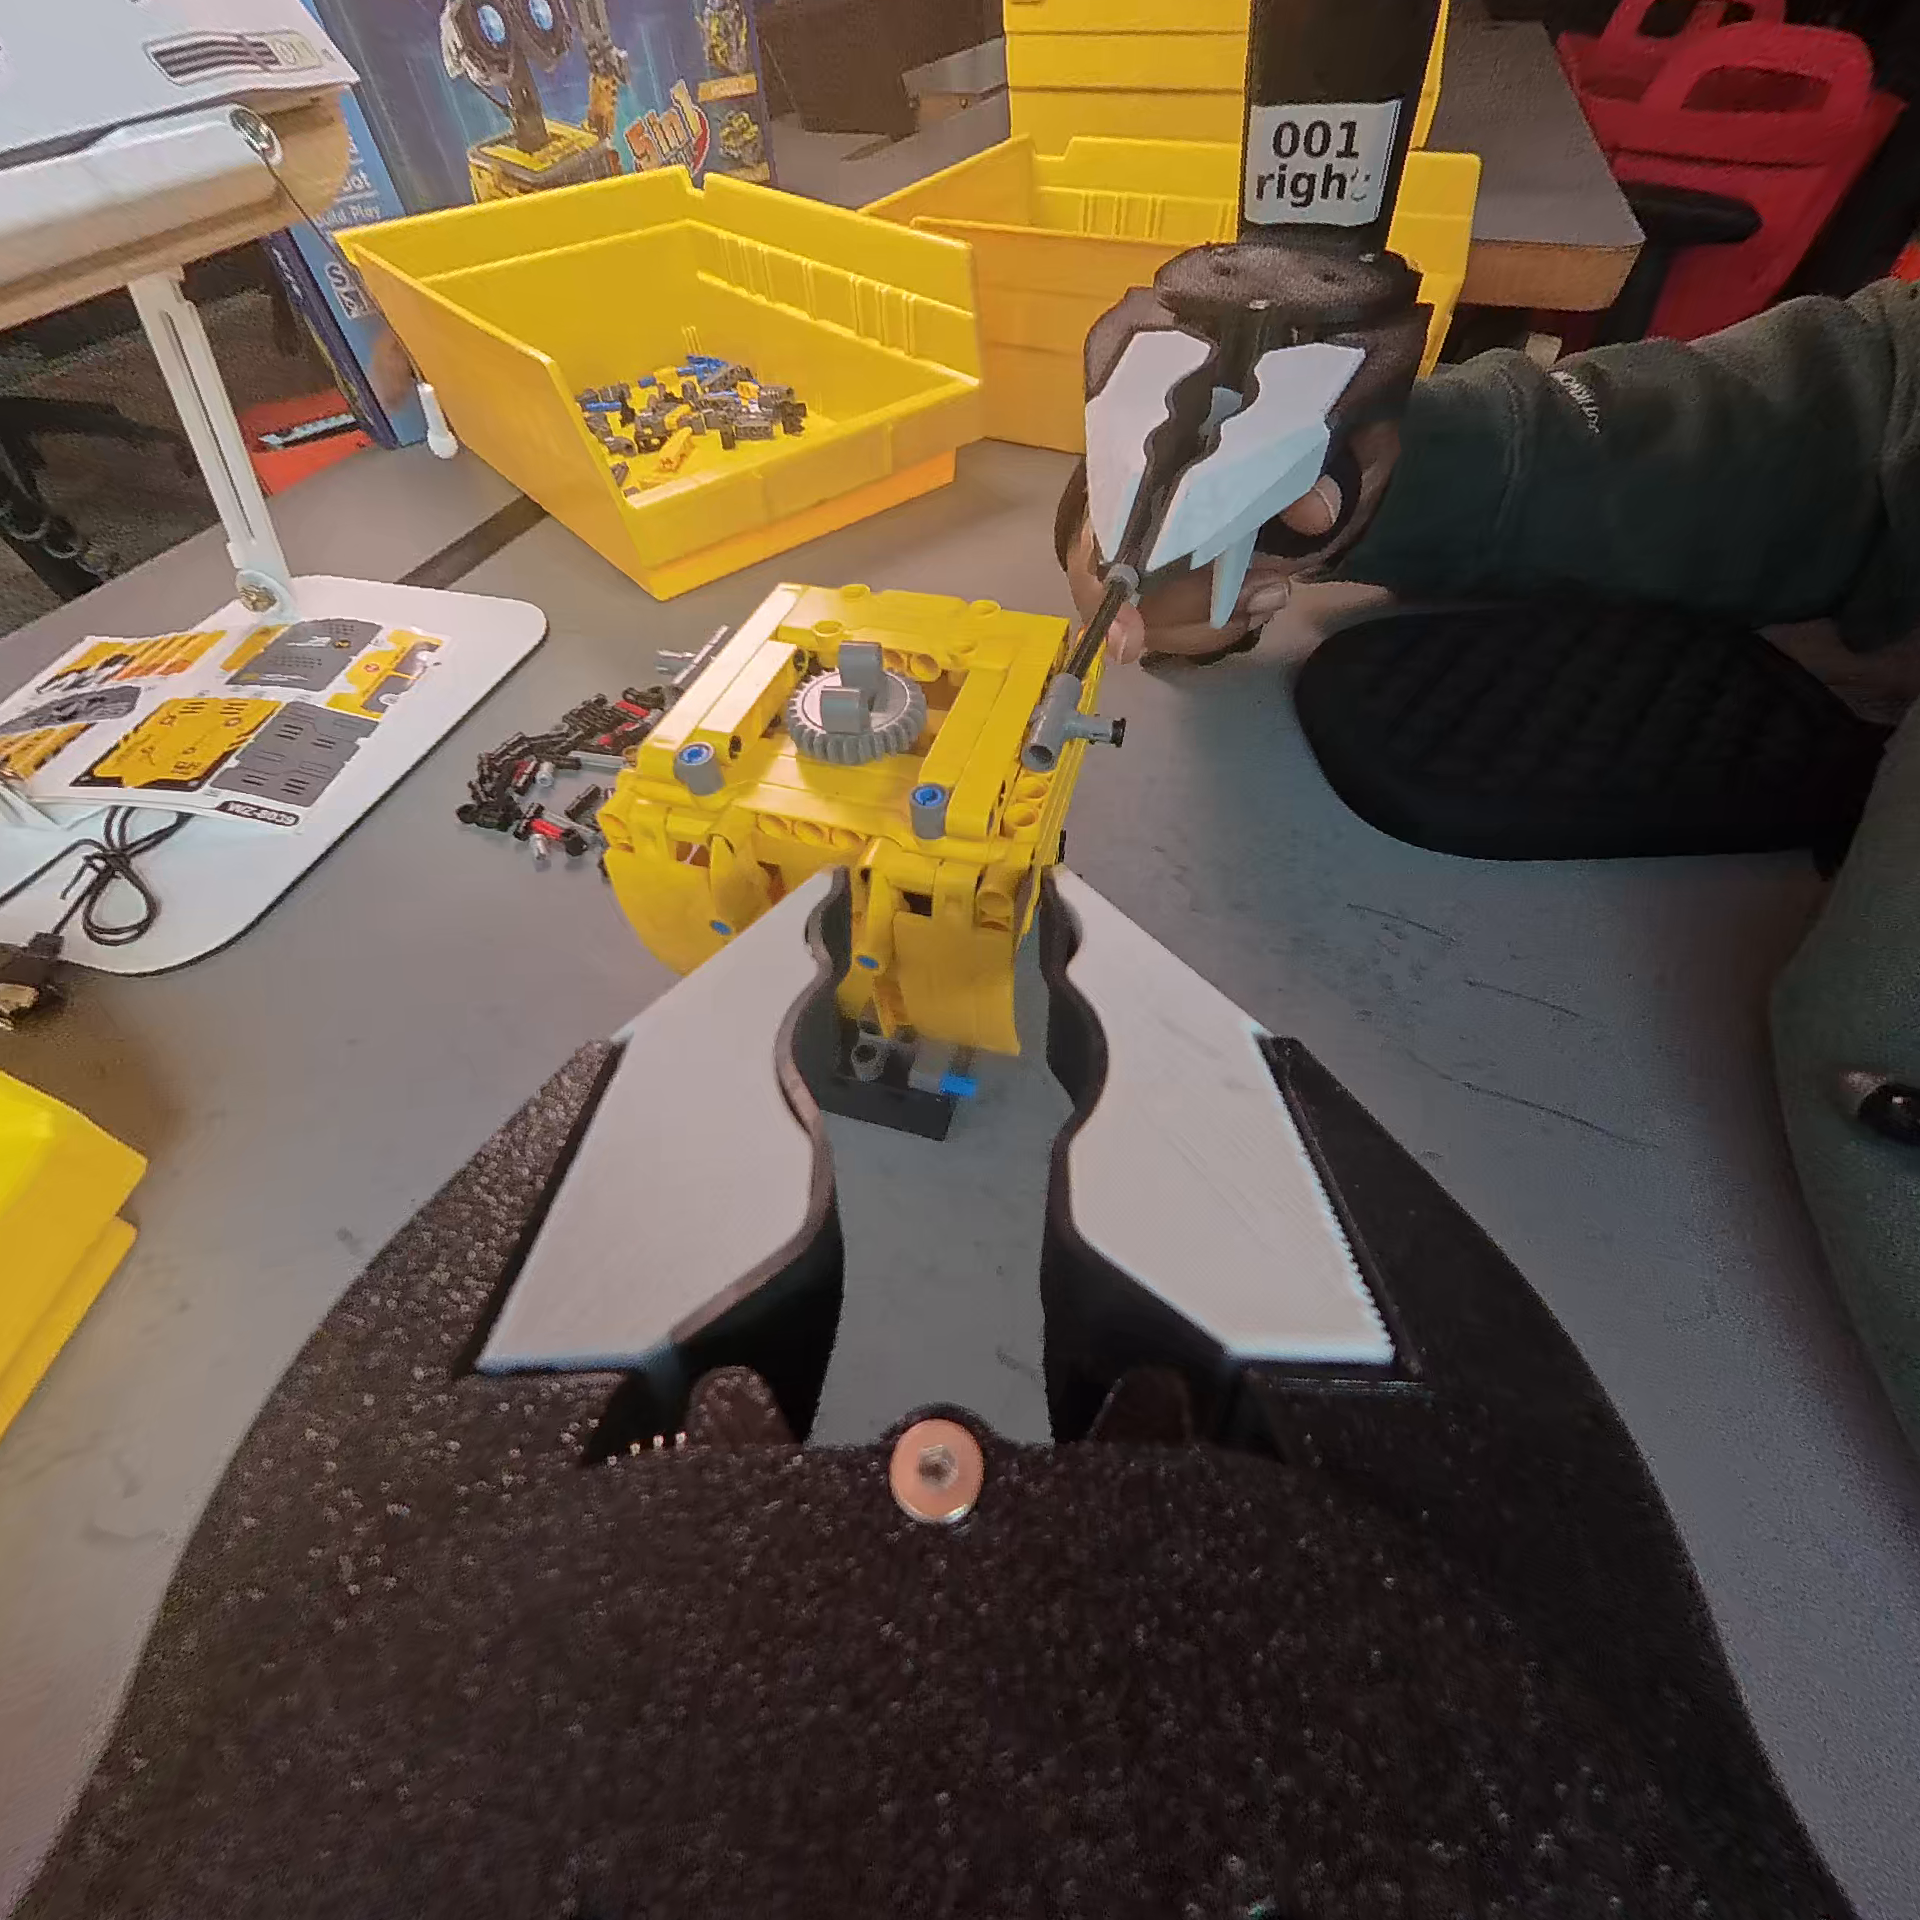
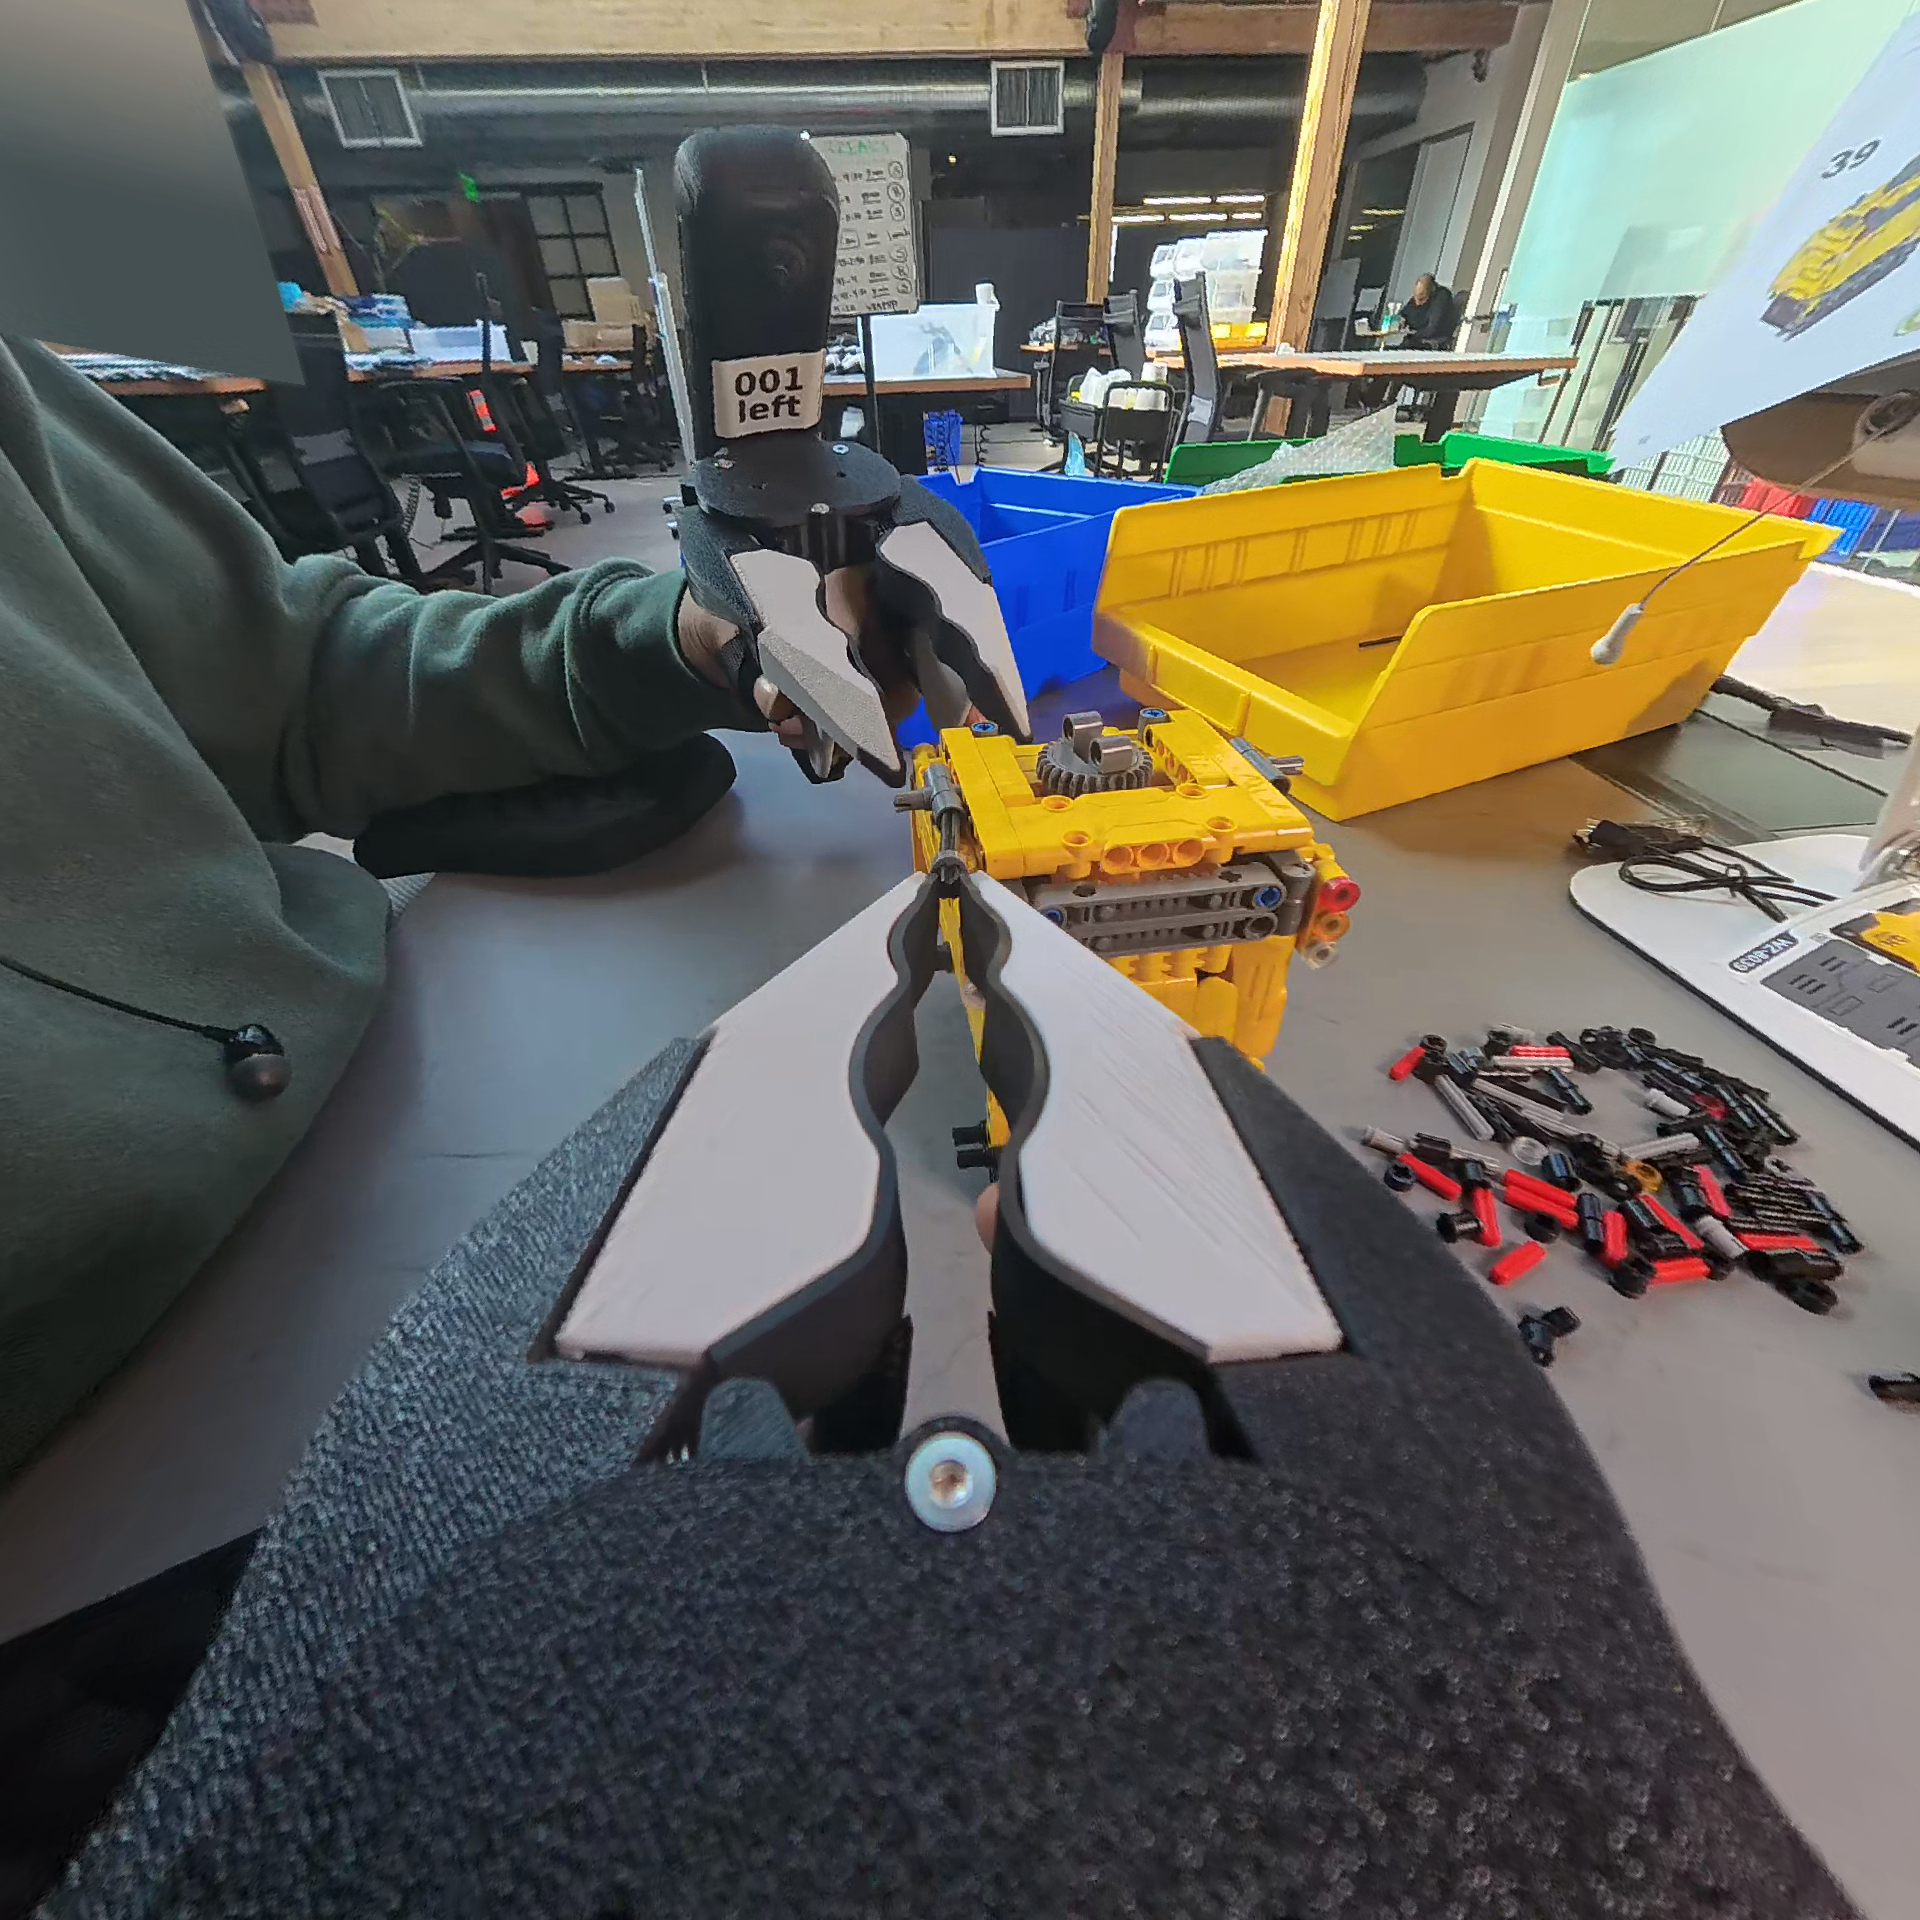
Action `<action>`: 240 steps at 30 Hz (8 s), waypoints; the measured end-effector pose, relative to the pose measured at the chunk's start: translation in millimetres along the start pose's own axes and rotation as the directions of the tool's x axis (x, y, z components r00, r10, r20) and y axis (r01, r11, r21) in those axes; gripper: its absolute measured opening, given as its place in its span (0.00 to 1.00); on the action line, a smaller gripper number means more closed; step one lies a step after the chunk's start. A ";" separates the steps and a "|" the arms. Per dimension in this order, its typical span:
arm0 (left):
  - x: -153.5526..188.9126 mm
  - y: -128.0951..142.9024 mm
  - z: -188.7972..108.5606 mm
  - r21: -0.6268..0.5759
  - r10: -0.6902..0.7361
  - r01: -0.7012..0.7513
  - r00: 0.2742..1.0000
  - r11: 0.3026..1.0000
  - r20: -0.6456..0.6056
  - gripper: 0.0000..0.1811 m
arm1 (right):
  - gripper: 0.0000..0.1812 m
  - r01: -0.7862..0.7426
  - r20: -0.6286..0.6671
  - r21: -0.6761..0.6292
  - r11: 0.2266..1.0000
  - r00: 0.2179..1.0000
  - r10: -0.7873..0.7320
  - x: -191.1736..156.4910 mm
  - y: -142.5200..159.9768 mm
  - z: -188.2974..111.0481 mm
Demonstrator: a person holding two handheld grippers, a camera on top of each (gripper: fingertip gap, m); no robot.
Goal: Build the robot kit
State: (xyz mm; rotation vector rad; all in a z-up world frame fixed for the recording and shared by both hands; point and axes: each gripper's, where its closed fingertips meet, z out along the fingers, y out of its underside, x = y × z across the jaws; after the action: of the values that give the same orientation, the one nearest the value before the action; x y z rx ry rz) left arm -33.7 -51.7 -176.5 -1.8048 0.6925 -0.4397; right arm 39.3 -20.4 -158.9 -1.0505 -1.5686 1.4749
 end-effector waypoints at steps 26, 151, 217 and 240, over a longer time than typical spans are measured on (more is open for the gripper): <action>2.5 2.6 5.1 -0.025 -0.013 0.013 1.000 1.000 0.007 0.18 | 0.00 0.373 -0.086 -0.291 0.881 0.907 -0.412 1.7 5.2 6.7; -1.9 35.9 -1.6 -0.200 0.070 -0.059 0.996 0.978 0.047 0.11 | 0.08 -0.032 -0.305 -0.577 0.816 0.935 -0.179 76.4 88.4 -29.6; 69.4 -66.3 -27.0 0.214 -0.313 0.532 0.728 0.819 -0.610 0.05 | 0.03 0.365 0.007 0.109 0.925 0.930 -0.368 -64.6 -53.7 56.4; 31.2 -13.3 -0.6 0.046 0.202 -0.204 0.978 0.978 0.045 0.03 | 0.07 0.468 -0.009 -0.357 0.809 0.864 -0.504 -16.2 -0.1 28.4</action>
State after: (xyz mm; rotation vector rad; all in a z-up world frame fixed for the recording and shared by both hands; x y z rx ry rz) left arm -7.1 -69.3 -164.9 -1.6712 0.8213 -0.2811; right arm 19.9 -46.7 -160.6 -0.8016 -1.8876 0.8002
